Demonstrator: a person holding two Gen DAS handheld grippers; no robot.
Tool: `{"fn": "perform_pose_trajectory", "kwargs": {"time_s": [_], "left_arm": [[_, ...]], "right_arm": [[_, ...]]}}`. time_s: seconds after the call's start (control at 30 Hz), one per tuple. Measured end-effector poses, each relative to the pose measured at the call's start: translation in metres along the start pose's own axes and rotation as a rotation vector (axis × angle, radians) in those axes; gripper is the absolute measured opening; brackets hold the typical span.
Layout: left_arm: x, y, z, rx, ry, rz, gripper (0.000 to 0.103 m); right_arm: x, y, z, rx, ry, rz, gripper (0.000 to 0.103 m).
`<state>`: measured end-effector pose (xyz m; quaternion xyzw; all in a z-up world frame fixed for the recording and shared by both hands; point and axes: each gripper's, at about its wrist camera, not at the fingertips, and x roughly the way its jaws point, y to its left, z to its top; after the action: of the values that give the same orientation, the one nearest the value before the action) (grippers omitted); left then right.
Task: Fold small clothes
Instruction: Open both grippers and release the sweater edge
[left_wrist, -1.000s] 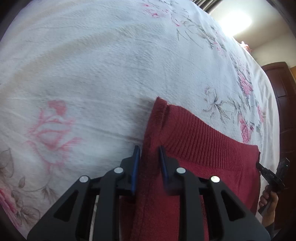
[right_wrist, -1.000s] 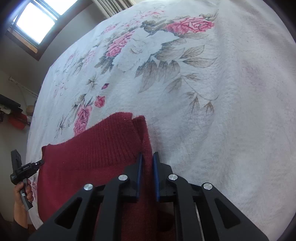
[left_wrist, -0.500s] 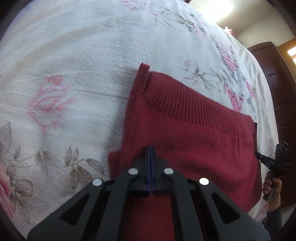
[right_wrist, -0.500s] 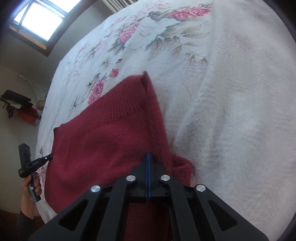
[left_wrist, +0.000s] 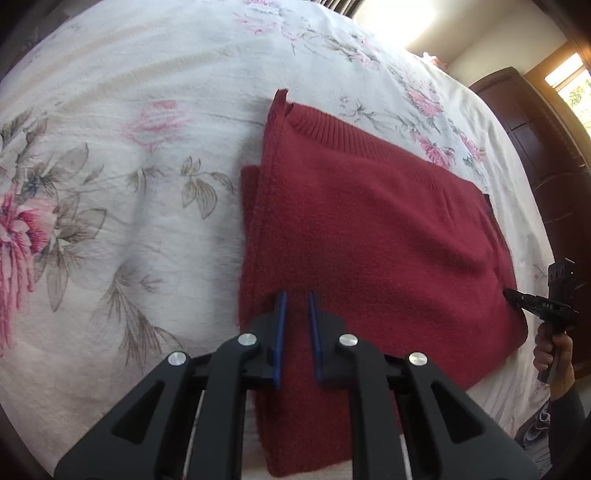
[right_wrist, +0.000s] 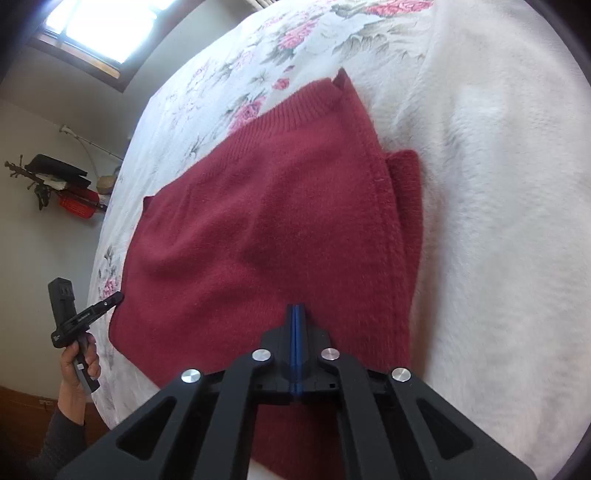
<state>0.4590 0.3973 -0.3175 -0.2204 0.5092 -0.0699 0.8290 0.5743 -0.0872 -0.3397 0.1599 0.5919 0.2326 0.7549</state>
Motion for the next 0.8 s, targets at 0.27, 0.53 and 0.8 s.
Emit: {"fn": "perform_pose_trajectory", "kwargs": {"time_s": [0.27,0.53,0.8], "left_arm": [[0.019,0.009,-0.062,-0.029,0.070,-0.029,0.009],[-0.016,-0.008,-0.068,0.043,0.015,-0.026,0.043],[-0.030,0.018,-0.063,-0.049,0.079,-0.071,0.060]], "right_arm": [[0.013,-0.006,-0.052,-0.028,0.069,0.019,0.000],[-0.022,-0.015,-0.063,0.029,0.023,0.081,0.007],[-0.043,-0.001,-0.070,0.029,-0.031,-0.067,0.019]]}}
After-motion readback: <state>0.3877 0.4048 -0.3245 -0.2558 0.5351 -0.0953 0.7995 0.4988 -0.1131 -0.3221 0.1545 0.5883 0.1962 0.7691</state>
